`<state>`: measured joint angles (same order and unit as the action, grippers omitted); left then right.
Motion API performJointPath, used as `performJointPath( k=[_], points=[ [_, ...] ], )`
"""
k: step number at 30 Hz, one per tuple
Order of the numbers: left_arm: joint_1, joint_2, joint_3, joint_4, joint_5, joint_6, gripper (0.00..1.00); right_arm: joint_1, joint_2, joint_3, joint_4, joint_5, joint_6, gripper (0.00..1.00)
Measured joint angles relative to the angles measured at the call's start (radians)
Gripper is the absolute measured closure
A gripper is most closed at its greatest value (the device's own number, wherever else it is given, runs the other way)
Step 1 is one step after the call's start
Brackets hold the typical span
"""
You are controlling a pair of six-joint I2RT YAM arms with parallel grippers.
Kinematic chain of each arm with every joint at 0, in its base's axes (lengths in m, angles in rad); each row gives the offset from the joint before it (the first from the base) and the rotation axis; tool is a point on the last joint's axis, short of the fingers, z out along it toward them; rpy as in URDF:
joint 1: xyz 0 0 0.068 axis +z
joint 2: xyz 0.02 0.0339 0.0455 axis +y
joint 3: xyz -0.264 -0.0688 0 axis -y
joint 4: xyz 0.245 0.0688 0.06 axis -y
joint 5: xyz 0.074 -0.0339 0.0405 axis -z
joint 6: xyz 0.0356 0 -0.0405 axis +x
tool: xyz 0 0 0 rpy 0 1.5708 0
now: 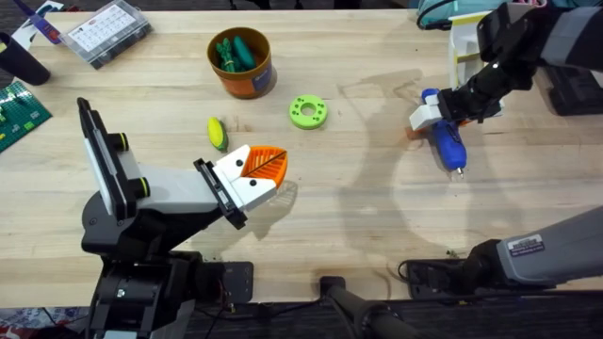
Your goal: Pick up the gripper from the table and insert it into the empty holder that is missing its gripper. Then pick up a screw, insert it into the mounting hole, and use the screwdriver to tighten it. Finally, clean up the table by picking up the vegetable and placing it into the bucket.
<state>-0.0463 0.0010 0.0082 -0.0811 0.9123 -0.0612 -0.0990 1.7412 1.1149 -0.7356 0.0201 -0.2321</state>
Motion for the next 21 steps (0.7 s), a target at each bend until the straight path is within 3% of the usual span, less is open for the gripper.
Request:
performJointPath(
  k=[21],
  points=[
    [0.0, 0.0, 0.0, -0.001, 0.004, 0.0, 0.983, 0.0, 0.009, 0.0, 0.101, 0.001, -0.04, 0.023]
  ],
)
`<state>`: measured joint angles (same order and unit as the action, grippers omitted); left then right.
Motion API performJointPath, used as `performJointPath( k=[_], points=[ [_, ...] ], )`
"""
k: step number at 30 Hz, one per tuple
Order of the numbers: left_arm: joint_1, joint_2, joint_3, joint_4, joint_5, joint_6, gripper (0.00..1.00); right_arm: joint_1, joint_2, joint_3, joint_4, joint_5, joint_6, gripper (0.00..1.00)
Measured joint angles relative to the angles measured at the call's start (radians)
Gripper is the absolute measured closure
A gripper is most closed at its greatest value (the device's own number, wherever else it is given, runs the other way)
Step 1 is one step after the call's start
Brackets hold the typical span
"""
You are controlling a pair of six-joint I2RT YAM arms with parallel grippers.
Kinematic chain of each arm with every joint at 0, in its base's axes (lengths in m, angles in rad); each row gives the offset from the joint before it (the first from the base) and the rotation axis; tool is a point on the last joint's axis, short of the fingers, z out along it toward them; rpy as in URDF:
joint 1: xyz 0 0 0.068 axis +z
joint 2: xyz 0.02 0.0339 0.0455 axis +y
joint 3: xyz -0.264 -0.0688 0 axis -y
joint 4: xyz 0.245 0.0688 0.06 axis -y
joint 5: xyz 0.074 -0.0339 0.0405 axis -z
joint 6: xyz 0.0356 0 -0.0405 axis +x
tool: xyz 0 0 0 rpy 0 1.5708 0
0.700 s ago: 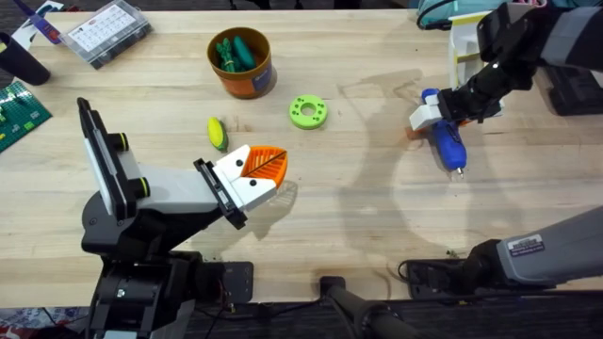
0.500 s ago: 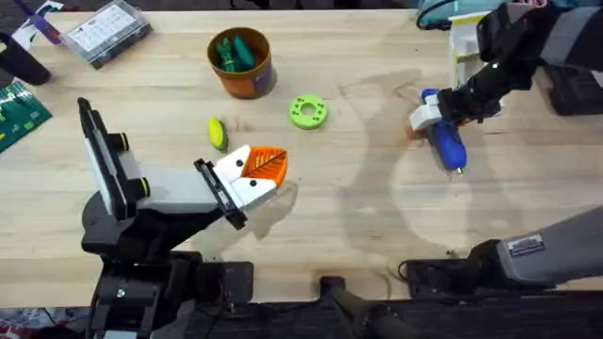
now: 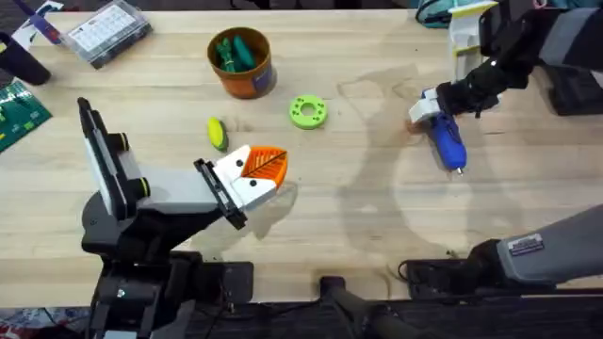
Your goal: Pick up the gripper from the table and insert it into the empty holder that is missing its gripper. Then pick up a screw, insert it into the mounting hole, and use the screwdriver to tighten it. Finally, clean up the table by picking up the vegetable and placing it into the bucket.
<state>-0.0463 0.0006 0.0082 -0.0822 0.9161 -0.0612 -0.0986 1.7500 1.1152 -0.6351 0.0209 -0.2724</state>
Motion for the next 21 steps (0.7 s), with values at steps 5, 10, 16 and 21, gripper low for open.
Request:
performJointPath(
  k=[5, 10, 16, 21],
  points=[
    [0.0, 0.0, 0.0, 0.0, 0.0, 0.0, 0.982, -0.001, 0.007, 0.0, 0.0, -0.014, -0.028, 0.023],
    [0.0, 0.0, 0.0, 0.0, 0.0, 0.0, 0.984, -0.001, 0.022, 0.015, -0.013, -0.015, -0.042, 0.023],
    [0.0, 0.0, 0.0, 0.0, 0.0, 0.0, 0.983, -0.001, 0.028, 0.023, -0.018, -0.016, -0.049, 0.052],
    [0.0, 0.0, 0.0, 0.0, 0.0, 0.0, 0.982, -0.001, 0.029, 0.024, -0.014, -0.02, -0.066, 0.429]
  ],
)
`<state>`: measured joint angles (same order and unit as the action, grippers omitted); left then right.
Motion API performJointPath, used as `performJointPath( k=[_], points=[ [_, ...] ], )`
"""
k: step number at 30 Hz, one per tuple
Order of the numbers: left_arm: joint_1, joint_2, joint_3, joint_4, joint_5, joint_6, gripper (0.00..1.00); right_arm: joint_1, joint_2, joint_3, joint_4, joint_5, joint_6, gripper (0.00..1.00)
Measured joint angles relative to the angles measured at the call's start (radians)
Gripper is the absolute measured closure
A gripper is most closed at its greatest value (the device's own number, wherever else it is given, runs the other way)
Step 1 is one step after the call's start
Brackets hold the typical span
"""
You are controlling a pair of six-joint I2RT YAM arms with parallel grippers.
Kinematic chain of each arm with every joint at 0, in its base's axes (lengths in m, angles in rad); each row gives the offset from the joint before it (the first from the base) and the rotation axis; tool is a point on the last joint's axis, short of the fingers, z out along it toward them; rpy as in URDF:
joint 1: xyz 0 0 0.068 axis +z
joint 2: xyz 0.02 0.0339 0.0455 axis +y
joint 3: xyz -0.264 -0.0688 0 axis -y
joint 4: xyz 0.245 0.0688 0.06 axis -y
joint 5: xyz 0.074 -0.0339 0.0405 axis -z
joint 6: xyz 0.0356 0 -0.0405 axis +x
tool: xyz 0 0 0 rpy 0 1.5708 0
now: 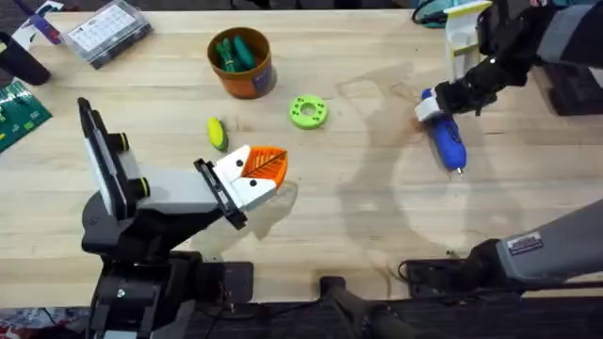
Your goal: Pick up the gripper from the table and insert it into the empty holder that is missing its gripper. Then pick up a screw, insert it into the mounting hole, and use the screwdriver to tighten it. Finally, clean up the table by picking up the vegetable and placing it into the bucket.
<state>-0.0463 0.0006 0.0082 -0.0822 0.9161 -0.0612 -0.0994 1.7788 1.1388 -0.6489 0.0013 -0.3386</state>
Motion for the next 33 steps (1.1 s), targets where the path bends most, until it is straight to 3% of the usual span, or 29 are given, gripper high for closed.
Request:
performJointPath(
  k=[3, 5, 19, 33],
  points=[
    [0.0, 0.0, 0.0, 0.0, 0.0, 0.0, 0.983, -0.001, 0.007, 0.001, 0.011, 0.009, -0.003, 0.861],
    [0.0, 0.0, 0.0, 0.0, 0.0, 0.0, 0.983, -0.003, 0.011, 0.003, 0.013, 0.011, -0.004, 0.974],
    [0.0, 0.0, 0.0, 0.0, 0.0, 0.0, 0.982, -0.003, 0.011, 0.007, 0.009, 0.013, -0.002, 0.975],
    [0.0, 0.0, 0.0, 0.0, 0.0, 0.0, 0.984, -0.002, 0.016, 0.113, -0.092, -0.012, 0.025, 0.975]
  ],
)
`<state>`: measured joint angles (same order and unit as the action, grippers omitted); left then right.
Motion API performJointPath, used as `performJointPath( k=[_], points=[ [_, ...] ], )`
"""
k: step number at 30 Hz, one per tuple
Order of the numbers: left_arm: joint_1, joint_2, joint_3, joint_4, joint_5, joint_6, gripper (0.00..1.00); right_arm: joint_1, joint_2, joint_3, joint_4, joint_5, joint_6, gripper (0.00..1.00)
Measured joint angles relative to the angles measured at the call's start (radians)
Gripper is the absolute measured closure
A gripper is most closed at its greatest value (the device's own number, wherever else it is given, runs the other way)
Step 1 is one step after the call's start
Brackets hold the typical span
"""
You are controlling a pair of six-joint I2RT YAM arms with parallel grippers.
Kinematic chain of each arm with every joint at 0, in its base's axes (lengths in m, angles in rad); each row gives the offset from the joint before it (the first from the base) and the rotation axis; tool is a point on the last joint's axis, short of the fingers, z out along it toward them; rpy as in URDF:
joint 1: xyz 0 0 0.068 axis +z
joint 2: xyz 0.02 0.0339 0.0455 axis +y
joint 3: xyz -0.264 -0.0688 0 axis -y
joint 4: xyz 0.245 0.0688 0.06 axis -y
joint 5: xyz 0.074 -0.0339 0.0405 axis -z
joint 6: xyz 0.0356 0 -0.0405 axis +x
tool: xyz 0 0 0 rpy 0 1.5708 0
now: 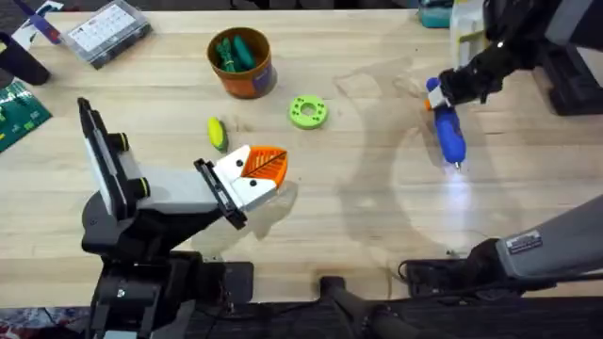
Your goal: Pick up the gripper from the table and insert it into the empty holder that is missing its gripper. Then pick up a screw, insert it into the mounting hole, and use the screwdriver to tighten it. Finally, clean up the table by picking up the vegetable and placing it into the bucket.
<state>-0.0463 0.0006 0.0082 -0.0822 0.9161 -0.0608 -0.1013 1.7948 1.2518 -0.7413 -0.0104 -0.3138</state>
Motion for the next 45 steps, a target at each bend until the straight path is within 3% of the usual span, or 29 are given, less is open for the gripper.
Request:
performJointPath(
  k=[8, 27, 37, 45],
  points=[
    [0.0, 0.0, 0.0, 0.0, 0.0, 0.0, 0.984, 0.0, -0.097, 0.063, -0.001, -0.016, 0.032, 0.975],
    [0.0, 0.0, 0.0, 0.0, 0.0, 0.0, 0.983, 0.0, -0.362, 0.067, -0.002, -0.075, 0.045, 0.975],
    [0.0, 0.0, 0.0, 0.0, 0.0, 0.0, 0.982, 0.0, -0.498, 0.067, 0.099, -0.26, 0.049, 0.975],
    [0.0, 0.0, 0.0, 0.0, 0.0, 0.0, 0.983, 0.0, -0.57, 0.067, 0.18, -0.482, 0.061, 0.975]
  ],
)
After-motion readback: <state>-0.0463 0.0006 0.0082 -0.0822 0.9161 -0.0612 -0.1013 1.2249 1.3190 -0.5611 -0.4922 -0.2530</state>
